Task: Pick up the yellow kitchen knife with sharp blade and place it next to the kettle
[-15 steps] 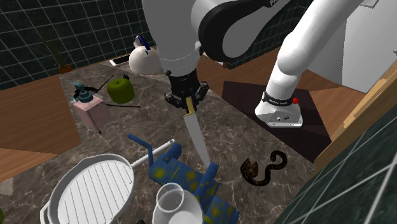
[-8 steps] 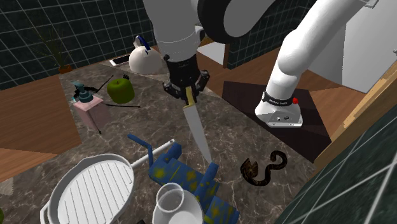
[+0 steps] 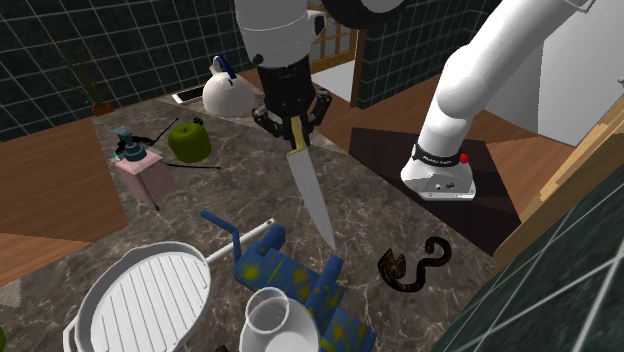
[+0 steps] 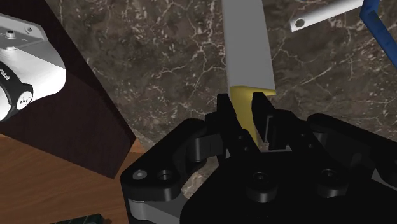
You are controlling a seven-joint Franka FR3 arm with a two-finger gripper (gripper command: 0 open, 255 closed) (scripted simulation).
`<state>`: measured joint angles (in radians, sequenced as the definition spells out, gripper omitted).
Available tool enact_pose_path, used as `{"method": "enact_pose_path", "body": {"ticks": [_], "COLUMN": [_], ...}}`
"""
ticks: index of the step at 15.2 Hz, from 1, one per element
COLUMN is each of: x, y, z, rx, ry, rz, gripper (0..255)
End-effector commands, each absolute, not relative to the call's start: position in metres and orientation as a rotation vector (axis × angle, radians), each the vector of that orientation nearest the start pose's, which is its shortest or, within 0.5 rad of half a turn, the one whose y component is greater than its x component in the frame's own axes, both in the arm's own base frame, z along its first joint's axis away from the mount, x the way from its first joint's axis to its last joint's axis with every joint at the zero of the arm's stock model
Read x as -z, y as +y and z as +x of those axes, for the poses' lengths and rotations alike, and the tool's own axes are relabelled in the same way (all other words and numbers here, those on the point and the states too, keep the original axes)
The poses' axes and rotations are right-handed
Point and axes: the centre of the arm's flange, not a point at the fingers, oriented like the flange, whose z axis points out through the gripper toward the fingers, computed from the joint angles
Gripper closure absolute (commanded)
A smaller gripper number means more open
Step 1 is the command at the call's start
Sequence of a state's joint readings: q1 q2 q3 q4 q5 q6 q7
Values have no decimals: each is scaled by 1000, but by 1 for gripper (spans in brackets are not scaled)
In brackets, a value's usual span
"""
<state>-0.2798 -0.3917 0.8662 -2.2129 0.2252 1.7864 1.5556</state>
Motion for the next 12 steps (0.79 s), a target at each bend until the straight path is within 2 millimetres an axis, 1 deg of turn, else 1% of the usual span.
{"method": "enact_pose_path", "body": {"ticks": [1, 5, 12], "x": [-474, -494, -494], "y": [287, 287, 202], "z": [359, 359, 395], "rx": [-13, -13, -13], "ry": [1729, 1729, 1729], "rz": [-2827, -2827, -2827], "gripper": [255, 255, 255]}}
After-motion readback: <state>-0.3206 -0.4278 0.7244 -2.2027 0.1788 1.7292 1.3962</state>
